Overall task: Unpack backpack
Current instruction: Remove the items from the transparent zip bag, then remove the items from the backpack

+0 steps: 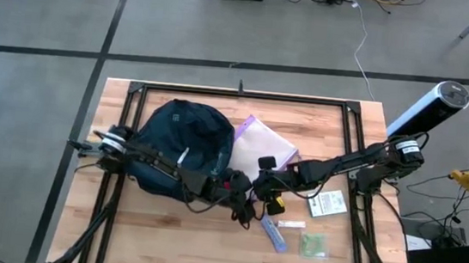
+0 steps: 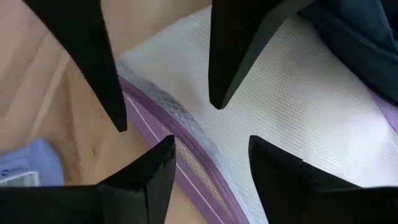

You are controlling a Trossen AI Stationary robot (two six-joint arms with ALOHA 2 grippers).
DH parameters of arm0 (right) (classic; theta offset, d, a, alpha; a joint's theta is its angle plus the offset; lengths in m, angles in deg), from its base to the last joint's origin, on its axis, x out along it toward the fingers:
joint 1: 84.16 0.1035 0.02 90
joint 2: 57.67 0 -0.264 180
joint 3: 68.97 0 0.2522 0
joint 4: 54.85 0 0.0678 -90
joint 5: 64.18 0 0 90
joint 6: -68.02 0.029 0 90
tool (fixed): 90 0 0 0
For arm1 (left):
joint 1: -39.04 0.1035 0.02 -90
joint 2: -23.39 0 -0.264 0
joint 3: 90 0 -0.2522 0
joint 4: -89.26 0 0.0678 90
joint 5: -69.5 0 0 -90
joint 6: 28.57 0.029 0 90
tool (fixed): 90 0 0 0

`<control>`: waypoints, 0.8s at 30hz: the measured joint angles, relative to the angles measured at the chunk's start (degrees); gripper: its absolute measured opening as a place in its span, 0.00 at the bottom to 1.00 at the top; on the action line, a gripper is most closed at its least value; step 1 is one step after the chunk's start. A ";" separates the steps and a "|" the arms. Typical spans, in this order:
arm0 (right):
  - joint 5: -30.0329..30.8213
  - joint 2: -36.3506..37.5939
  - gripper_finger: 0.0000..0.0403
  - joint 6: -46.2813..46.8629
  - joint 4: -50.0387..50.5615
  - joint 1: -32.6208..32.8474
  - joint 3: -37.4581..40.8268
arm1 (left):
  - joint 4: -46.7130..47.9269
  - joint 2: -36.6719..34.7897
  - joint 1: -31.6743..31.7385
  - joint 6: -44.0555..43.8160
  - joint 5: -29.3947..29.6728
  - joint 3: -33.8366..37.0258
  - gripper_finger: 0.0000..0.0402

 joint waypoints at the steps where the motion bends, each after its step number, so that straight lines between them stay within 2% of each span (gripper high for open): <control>1: 0.08 0.08 0.48 -0.01 0.23 -0.02 0.00 | 0.34 0.00 0.17 0.14 -0.01 0.01 0.65; 4: -0.08 0.89 0.50 -0.56 1.78 0.11 -0.33 | 5.05 -0.99 0.46 -0.57 -0.10 -0.08 0.63; 11: -0.25 5.02 0.51 -0.87 13.13 0.09 -2.69 | 34.98 -12.00 -0.56 -5.41 -3.91 -3.55 0.54; 14: -0.48 6.90 0.51 -1.24 12.57 0.07 -2.84 | 44.39 -17.12 -1.75 -6.31 -4.69 -5.97 0.50; 19: -0.07 7.82 0.51 -1.84 9.12 -0.42 -2.82 | 49.51 -24.91 -2.87 -6.77 -1.63 -7.01 0.44; 24: -0.13 7.54 0.50 -2.76 7.33 -0.99 -2.71 | 69.78 -25.45 -2.58 -13.52 1.78 -5.77 0.38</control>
